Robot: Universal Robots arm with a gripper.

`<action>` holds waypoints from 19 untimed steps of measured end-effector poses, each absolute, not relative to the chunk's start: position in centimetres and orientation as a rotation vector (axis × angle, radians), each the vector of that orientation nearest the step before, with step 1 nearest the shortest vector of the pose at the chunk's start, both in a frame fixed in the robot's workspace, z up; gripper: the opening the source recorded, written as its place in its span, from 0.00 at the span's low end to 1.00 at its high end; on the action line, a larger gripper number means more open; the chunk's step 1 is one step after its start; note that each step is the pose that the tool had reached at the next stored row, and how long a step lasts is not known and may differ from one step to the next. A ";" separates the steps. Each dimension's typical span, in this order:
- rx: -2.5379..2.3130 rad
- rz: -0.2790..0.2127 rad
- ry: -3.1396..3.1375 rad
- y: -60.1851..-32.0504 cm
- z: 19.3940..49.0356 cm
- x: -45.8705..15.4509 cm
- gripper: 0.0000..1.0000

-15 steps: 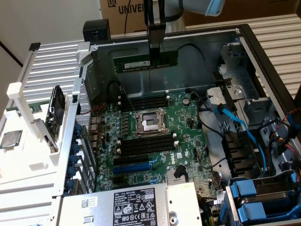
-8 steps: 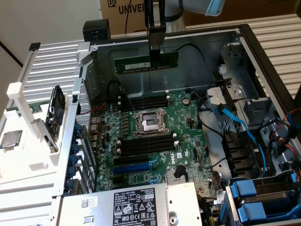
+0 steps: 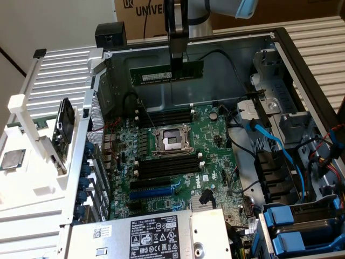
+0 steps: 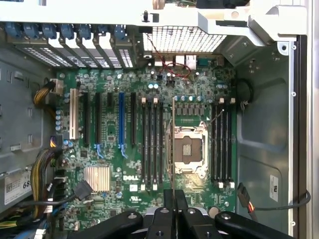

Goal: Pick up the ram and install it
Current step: 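Insert the ram into the slot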

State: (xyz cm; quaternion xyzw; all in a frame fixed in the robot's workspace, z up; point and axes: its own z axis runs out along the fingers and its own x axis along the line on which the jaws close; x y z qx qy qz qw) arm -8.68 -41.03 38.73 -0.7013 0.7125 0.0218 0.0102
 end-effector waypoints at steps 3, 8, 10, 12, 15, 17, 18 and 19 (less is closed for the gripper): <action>-2.190 0.067 2.224 -41.1 38.5 -8.8 0.12; -2.189 0.066 2.224 -41.4 37.9 -8.9 0.12; -2.195 0.052 2.230 -41.4 37.4 -9.0 0.12; -2.199 0.044 2.234 -41.4 37.3 -9.1 0.12; -2.200 0.041 2.235 -41.4 37.2 -9.4 0.12; -2.200 0.041 2.235 -41.5 37.1 -9.4 0.12; -2.200 0.041 2.235 -41.5 37.1 -9.5 0.12; -2.201 0.040 2.236 -41.5 37.0 -9.5 0.12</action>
